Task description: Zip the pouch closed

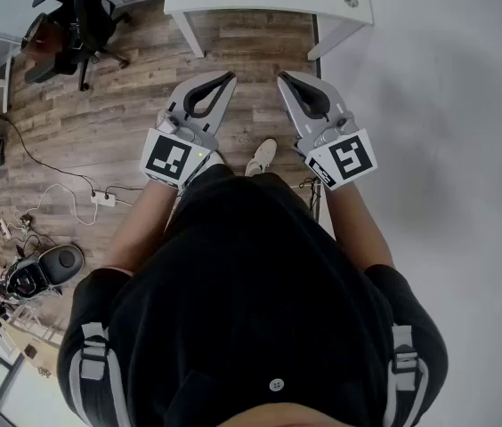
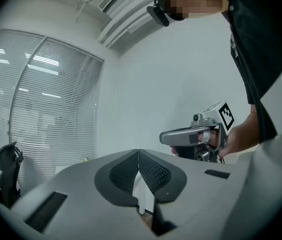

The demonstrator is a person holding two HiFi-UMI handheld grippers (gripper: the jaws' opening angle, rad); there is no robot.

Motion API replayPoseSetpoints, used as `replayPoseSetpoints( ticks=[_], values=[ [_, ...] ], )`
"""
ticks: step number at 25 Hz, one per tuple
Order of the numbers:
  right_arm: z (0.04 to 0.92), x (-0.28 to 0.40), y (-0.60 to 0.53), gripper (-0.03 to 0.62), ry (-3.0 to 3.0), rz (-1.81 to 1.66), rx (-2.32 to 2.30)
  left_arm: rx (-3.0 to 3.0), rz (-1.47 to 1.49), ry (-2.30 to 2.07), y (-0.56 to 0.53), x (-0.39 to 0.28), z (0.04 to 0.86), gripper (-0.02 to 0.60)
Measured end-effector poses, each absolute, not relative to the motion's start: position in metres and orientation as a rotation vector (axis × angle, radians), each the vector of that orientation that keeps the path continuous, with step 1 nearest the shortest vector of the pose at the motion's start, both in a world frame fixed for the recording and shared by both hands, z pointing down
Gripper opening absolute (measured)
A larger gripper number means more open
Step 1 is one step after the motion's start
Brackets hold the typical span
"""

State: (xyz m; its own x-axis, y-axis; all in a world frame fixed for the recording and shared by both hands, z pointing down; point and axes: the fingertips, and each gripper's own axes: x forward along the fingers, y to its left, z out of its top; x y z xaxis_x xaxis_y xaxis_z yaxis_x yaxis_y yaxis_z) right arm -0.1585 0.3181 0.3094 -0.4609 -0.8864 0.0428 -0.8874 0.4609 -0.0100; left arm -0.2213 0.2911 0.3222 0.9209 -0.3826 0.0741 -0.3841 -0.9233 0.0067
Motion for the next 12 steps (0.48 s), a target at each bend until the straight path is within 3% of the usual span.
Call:
replayPoseSetpoints(
  ticks=[12],
  values=[
    [0.315, -0.1568, 0.3218, 0.011, -2.682, 0.108, 1.614, 3.049, 0.103, -0.658, 0.2929, -0.2272, 0.3209, 0.009]
  ],
)
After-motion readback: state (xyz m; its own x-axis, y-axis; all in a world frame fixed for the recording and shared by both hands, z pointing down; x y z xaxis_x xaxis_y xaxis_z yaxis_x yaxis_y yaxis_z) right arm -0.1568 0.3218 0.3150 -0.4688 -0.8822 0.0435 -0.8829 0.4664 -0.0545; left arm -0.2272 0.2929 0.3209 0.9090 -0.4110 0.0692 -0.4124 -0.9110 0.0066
